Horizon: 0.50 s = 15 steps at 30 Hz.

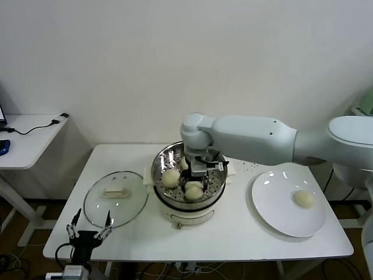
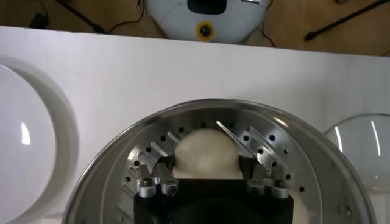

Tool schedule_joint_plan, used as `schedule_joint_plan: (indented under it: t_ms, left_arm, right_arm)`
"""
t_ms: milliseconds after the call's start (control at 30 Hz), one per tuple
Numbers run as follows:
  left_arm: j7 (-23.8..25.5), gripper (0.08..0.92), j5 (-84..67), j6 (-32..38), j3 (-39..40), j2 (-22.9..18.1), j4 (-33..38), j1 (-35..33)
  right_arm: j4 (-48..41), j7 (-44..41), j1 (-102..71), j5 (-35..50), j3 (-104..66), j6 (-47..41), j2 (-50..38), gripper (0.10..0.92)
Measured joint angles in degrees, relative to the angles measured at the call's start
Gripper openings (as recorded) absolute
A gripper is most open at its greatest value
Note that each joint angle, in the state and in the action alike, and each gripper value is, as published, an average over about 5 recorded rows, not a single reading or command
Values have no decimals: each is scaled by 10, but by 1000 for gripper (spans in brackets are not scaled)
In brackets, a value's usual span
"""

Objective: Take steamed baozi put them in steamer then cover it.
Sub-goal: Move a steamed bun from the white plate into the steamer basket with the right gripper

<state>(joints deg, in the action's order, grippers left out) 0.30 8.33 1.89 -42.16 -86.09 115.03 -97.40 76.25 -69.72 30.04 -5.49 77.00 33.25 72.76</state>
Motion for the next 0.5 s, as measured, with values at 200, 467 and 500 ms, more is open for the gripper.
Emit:
schedule_joint_plan:
  t_ms: [200, 467, 500]
  left_arm:
    - [0, 823, 1, 0, 0, 0, 0, 2]
    - [-1, 823, 2, 0, 0, -1, 1, 3]
    - [-1, 823, 2, 0, 0, -1, 1, 3]
  right_arm:
    - [-2, 1, -6, -15, -9, 11, 2, 814]
    - [1, 1, 1, -19, -25, 19, -13, 823]
    - [1, 2, 5, -17, -27, 18, -17, 823]
